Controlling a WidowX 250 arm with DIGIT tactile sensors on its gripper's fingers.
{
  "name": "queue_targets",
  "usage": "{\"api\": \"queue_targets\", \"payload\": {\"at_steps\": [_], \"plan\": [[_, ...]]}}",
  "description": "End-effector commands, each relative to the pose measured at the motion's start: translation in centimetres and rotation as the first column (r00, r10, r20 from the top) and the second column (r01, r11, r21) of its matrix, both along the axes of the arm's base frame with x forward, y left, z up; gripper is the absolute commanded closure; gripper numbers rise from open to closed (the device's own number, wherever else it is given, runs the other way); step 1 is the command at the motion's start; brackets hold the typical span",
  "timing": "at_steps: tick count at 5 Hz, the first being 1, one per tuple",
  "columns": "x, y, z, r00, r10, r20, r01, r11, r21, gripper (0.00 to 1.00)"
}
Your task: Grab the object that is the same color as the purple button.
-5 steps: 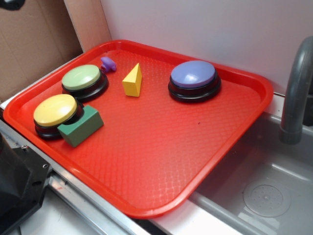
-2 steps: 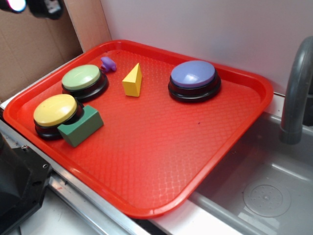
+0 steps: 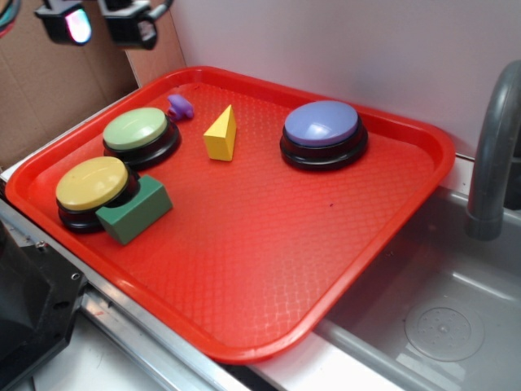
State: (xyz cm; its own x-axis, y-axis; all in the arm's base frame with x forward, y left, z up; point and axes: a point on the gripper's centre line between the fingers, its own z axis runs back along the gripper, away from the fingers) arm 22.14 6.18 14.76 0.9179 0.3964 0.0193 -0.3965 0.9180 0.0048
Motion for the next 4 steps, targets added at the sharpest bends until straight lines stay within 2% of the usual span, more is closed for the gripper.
{"api": "queue_targets", "payload": {"at_steps": [1,2,4], "plan": [[4.2,3.7,-3.5,0.992,0.044,0.119,-0.054,0.995,0.084,0.0],[5.3,4.9,-5.0,0.988,0.077,0.133,-0.091,0.99,0.106,0.0],[6.1,7.1,-8.0,0.983,0.147,0.107,-0.158,0.982,0.104,0.0]]}}
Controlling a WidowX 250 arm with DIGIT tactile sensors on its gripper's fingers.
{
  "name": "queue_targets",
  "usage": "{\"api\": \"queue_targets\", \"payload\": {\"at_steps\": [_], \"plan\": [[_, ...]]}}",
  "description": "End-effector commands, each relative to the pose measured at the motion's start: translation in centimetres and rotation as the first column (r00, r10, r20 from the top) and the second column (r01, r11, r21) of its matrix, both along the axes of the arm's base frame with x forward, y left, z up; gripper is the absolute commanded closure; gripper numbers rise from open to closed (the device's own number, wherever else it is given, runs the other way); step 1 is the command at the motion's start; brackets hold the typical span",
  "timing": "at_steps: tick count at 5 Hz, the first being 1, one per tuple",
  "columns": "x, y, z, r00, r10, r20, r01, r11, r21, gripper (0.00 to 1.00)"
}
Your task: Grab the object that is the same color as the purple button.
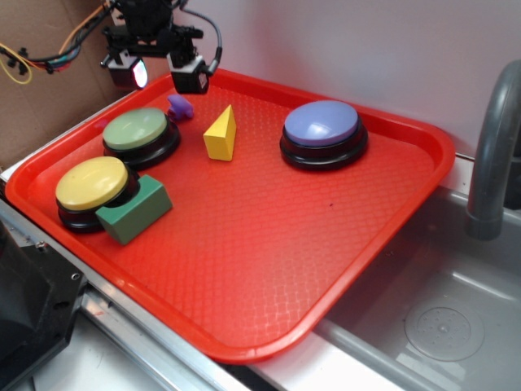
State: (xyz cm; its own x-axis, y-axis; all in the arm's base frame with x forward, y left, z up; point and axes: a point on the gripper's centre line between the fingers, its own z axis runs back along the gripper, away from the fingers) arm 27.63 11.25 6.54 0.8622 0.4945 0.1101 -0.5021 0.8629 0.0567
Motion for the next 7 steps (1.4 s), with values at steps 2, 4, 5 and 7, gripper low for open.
{"api": "queue_targets", "payload": {"at_steps": [2,4,5,7], "plan": [[1.8,2.8,-1.8,0.999,0.019,0.046,-0.021,0.999,0.029,0.0],[2.4,3.2,-2.3,0.999,0.038,0.029,-0.039,0.999,0.037,0.67],[2.2,3.3,-2.3,0.998,0.047,0.031,-0.048,0.998,0.044,1.0],[2.2,2.4,0.3,0.999,-0.016,-0.029,0.018,0.997,0.081,1.0]]}}
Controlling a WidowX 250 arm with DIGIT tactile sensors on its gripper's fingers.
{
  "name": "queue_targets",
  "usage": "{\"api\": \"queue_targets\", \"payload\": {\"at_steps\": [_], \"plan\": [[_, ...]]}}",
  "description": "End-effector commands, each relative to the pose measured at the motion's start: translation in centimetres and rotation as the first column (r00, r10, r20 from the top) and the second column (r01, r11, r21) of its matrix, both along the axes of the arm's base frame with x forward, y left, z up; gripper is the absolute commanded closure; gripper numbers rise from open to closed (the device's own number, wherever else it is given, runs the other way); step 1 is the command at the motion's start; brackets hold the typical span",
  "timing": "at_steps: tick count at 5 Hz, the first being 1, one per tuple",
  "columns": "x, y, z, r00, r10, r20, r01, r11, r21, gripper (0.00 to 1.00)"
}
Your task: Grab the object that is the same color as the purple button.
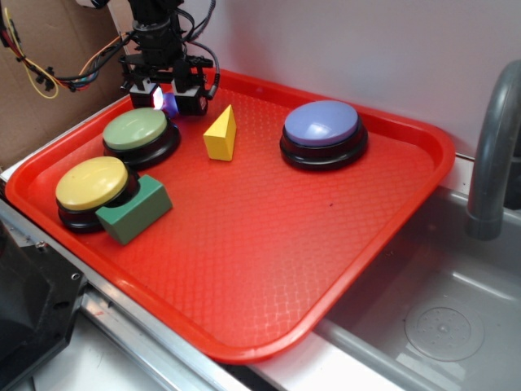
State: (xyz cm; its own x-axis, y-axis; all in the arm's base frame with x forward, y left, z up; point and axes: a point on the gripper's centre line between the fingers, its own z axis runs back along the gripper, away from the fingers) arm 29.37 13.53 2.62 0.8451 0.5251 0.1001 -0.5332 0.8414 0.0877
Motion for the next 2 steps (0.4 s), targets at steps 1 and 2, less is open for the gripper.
{"api": "queue_targets", "payload": {"at_steps": [1,2], "plan": [[0.1,-1.6,6.9,0.998,-0.064,-0.011,0.065,0.995,0.07,1.0],[-0.6,-3.5,9.7,0.988,-0.149,0.037,0.15,0.989,-0.006,1.0]]}}
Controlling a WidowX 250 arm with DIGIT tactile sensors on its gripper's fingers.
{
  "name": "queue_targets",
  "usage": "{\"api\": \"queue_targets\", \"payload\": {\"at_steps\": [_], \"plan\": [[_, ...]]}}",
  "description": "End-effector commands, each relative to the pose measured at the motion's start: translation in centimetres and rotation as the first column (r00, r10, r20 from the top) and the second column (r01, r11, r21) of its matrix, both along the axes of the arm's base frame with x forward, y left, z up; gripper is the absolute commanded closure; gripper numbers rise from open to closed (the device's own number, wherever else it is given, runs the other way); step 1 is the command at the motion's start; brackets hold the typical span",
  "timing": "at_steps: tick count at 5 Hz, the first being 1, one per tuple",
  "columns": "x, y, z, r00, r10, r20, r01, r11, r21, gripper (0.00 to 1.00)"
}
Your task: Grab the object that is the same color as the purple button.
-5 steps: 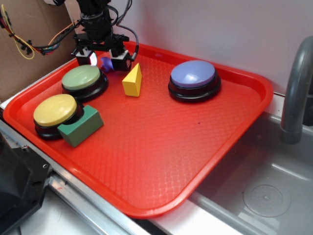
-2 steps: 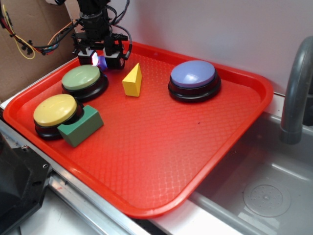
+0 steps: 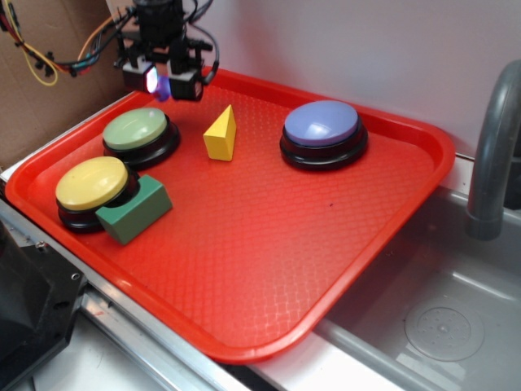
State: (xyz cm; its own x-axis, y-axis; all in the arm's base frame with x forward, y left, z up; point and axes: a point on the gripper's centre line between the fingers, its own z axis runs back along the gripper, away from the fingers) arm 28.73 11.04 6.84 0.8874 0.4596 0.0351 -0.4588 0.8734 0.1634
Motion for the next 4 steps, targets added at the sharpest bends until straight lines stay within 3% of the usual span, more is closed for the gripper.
{"api": "queue_targets", "payload": {"at_steps": [1,2,4], "plan": [[-1.2,-3.8,7.3,0.972,-0.204,0.116,0.218,0.968,-0.124,1.0],[-3.5,-6.6,8.0,0.947,-0.297,0.126,0.315,0.934,-0.168,1.0],[-7.9,-9.2,7.7,0.885,-0.459,0.075,0.461,0.846,-0.268,1.0]]}}
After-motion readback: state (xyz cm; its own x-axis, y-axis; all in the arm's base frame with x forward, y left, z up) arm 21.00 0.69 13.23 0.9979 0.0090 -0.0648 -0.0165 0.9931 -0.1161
